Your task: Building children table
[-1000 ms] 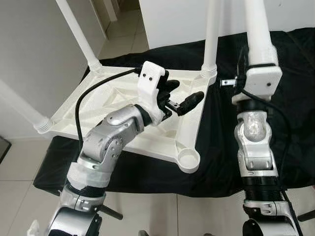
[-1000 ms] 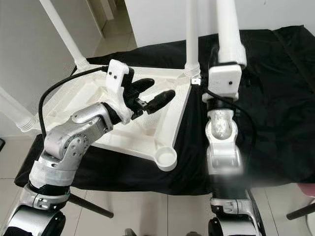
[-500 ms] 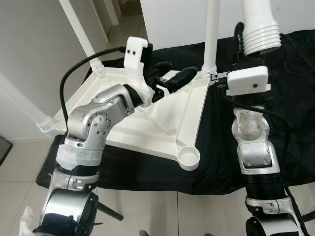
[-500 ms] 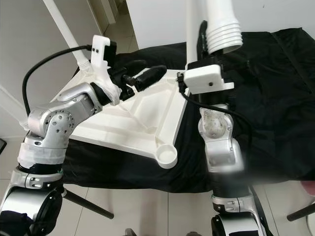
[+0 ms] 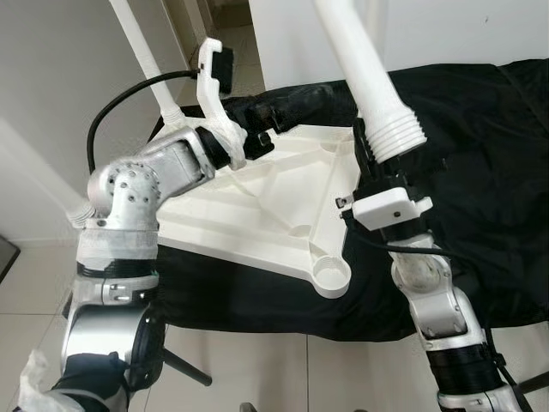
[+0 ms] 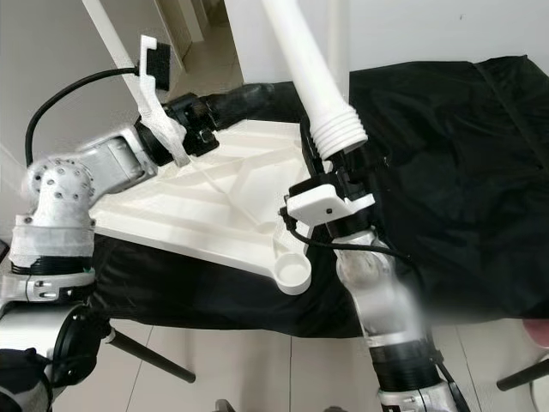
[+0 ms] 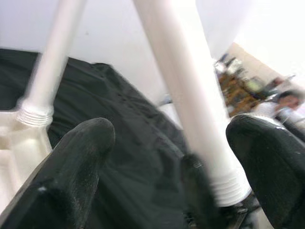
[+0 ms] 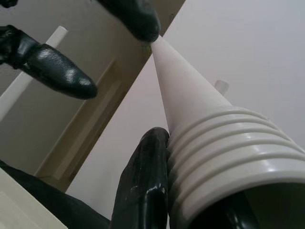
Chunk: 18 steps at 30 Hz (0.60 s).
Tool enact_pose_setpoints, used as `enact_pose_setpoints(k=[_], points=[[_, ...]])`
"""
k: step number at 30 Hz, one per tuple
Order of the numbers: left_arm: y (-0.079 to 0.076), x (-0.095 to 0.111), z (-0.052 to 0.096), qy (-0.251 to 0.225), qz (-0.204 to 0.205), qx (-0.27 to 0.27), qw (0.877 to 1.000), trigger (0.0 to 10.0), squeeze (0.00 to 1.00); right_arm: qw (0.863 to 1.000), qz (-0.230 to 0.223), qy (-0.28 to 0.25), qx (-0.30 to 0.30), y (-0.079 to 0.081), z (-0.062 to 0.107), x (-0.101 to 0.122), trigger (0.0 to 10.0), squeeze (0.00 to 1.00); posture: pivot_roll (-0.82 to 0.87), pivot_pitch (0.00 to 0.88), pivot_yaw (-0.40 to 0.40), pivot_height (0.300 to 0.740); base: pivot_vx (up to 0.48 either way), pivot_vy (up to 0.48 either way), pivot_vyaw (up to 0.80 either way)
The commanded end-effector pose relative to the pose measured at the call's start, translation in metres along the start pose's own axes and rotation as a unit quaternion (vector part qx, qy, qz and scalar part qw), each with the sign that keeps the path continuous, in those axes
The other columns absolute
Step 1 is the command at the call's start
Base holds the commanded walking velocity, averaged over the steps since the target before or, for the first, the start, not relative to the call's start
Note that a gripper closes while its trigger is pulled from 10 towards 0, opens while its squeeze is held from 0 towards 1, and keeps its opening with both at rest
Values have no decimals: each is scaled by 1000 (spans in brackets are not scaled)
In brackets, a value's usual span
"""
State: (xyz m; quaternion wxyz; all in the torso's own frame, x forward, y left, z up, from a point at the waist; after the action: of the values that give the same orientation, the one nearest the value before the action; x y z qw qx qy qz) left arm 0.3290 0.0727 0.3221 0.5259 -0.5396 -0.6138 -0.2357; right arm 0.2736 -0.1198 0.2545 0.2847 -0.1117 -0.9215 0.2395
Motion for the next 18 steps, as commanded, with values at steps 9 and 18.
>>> enact_pose_setpoints(k=[9, 18], points=[[2, -11, 0, -2, 89, -64, 994, 10000, 0, 998, 2, -16, 65, 23, 15, 7, 10000, 0, -93, 18, 154, 740, 0, 0, 0], [9, -18, -8, 1, 157, -55, 986, 10000, 0, 993, 23, -18, 116, 37, 34, 6, 10000, 0, -105, 23, 160, 740, 0, 0, 0]])
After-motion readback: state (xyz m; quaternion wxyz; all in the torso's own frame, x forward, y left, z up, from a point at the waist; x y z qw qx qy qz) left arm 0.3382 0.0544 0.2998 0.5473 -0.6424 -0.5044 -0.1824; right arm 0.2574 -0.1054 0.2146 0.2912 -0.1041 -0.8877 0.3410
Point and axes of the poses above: a point about 5 cm out from each wrist's last joint towards the gripper, its own z axis pointing back from the gripper into the wrist, its own x axis along the axis of the wrist's last joint, y = z × x, the point moved 1 cm from there along -z, pointing out of the wrist towards the gripper, and after that the axes turned 10 degrees about -z, right-handed, at the moved point
